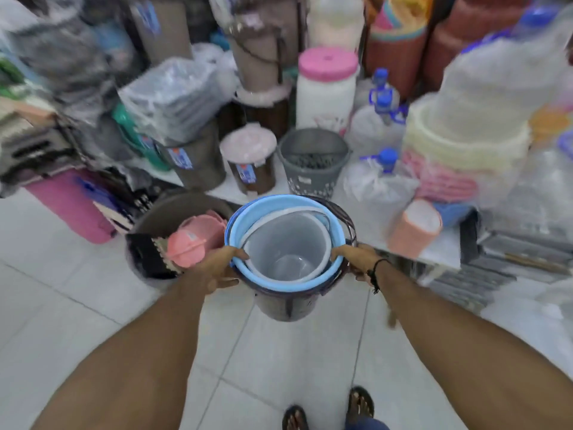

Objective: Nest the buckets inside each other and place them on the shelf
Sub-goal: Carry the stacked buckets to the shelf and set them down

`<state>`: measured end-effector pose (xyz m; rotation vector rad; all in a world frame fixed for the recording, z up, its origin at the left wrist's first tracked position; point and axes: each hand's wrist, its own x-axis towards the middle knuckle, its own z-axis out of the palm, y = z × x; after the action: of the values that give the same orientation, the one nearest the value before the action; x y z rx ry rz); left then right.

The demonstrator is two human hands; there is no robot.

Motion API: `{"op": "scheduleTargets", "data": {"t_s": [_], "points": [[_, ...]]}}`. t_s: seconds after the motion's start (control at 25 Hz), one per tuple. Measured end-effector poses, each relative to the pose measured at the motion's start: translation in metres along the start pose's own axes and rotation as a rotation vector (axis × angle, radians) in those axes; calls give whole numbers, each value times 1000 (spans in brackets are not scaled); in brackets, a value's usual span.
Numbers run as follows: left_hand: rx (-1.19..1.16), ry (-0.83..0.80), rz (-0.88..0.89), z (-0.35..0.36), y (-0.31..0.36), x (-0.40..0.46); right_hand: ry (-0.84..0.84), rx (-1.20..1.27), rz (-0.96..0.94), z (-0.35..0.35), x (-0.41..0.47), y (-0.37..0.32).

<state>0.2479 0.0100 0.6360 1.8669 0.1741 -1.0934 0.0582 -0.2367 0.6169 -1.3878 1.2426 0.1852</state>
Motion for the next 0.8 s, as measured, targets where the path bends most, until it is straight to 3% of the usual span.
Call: {"op": "scheduleTargets", "data": {"t_s": [0.24,0.48,0.68,0.8], "points": [[-41,-26,261,-38,174,-25,117,37,-283,-37,-26,-178],[-38,-56,434,-7,311,20,241,46,-432,-101,25,-304],[-14,-53,386,46,389,124,290,40,-353,-148,129,-360],[16,-60,269,76,397,193,263,28,-243,-156,195,-362]]}}
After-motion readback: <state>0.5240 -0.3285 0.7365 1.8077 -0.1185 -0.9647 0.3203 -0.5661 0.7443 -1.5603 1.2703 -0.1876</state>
